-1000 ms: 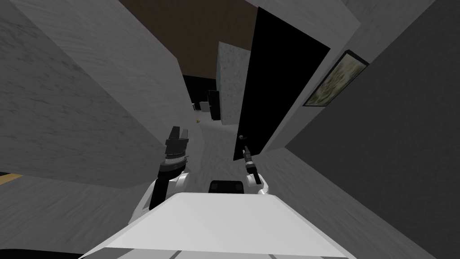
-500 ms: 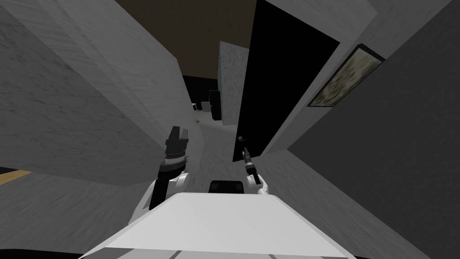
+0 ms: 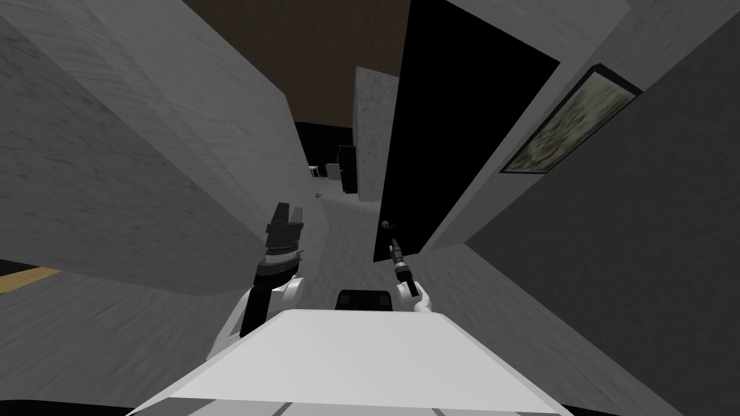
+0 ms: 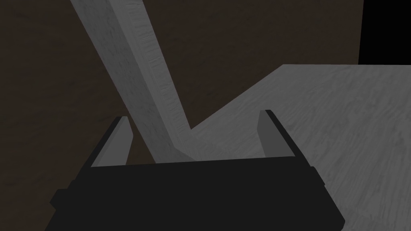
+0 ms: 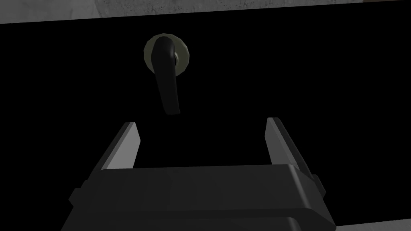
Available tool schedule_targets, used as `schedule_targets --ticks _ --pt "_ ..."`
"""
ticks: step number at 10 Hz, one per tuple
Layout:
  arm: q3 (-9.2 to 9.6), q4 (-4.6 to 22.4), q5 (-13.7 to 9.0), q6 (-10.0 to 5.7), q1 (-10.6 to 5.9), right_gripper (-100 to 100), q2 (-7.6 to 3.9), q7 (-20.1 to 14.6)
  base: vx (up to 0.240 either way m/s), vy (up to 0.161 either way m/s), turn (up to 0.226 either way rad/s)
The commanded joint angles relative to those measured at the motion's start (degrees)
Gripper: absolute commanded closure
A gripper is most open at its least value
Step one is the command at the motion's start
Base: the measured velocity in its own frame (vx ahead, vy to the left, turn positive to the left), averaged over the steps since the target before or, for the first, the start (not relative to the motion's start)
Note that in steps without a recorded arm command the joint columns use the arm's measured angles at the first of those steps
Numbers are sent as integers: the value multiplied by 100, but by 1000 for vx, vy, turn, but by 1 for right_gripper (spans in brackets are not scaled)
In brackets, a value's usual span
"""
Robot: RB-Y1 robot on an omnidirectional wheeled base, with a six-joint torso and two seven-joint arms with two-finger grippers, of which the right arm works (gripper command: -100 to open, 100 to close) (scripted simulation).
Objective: Push the door open
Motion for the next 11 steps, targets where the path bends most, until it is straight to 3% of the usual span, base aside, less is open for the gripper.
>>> schedule_targets --ticks 1,5,6,8,11 --pt "34 241 -34 -68 -88 -100 -24 -34 70 -87 58" --pt "111 803 -109 -213 -288 -100 -62 -99 74 -90 59" --pt "111 803 -109 -213 -288 -100 -62 -99 54 -68 21" --pt "147 1066 -144 -282 -382 -100 -79 -130 56 -75 43" --pt "115 1037 -141 -284 -366 -100 -56 -106 91 -1 23"
